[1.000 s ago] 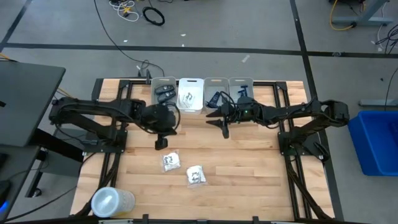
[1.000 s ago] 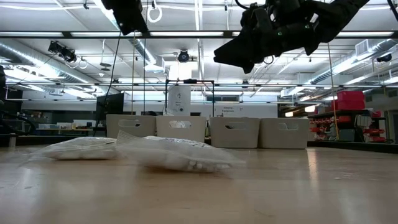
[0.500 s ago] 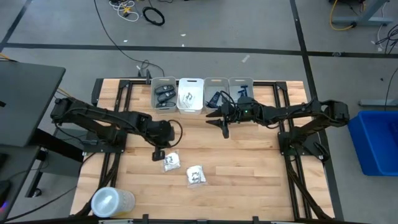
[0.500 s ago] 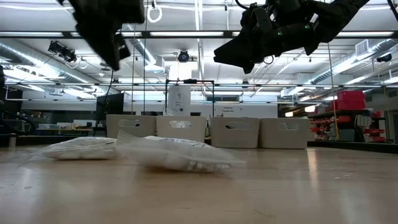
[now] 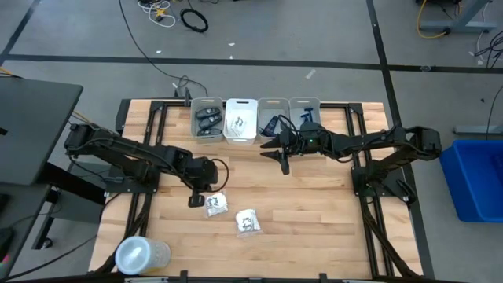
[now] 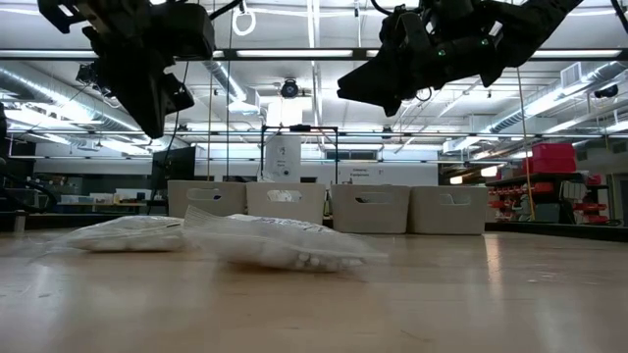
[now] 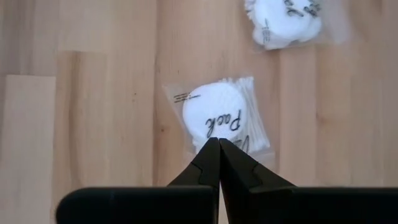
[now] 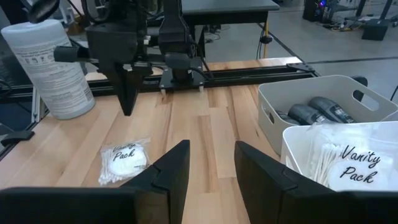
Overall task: Pick & Place Travel size toiletries
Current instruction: Put the white cotton pack into the white bin
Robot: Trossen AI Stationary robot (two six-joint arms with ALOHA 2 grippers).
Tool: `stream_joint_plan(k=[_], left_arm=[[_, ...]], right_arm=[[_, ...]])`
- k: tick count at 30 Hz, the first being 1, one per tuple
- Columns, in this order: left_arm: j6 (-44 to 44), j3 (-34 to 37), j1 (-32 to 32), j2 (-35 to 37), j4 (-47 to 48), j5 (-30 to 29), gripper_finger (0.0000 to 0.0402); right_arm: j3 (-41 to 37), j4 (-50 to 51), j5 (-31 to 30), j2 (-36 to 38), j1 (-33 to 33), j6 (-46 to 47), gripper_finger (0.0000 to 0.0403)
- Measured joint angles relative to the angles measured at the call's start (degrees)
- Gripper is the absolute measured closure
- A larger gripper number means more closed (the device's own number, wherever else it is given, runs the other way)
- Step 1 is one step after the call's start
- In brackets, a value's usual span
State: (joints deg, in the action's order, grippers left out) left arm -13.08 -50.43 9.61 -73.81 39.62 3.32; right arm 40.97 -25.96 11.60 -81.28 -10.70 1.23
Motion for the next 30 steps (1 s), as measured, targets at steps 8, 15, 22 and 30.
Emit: stream_joint_plan(k=[8,15,22,30], left_arm=[[-0.3,3.7,0.0,-0.4,-0.5,1.1,0.0357],[-2.7,8.4,0.6,-0.4,-3.3,1.4,0.0282],[1.3,10.9,2.1,-0.4,-5.0,-0.5,0.0214],[1.8,15.3,2.1,-0.4,-10.4,1.2,0.0179]], right_arm=[[0.0,0.0,0.0,0.0,0.0,0.0,0.0269],[0.0,0.0,-0.1,0.0,0.0,0.0,0.0268],[0.0,0.0,-0.2,0.0,0.0,0.0,0.0268],[0.0,0.1,-0.2,0.0,0.0,0.0,0.0268]])
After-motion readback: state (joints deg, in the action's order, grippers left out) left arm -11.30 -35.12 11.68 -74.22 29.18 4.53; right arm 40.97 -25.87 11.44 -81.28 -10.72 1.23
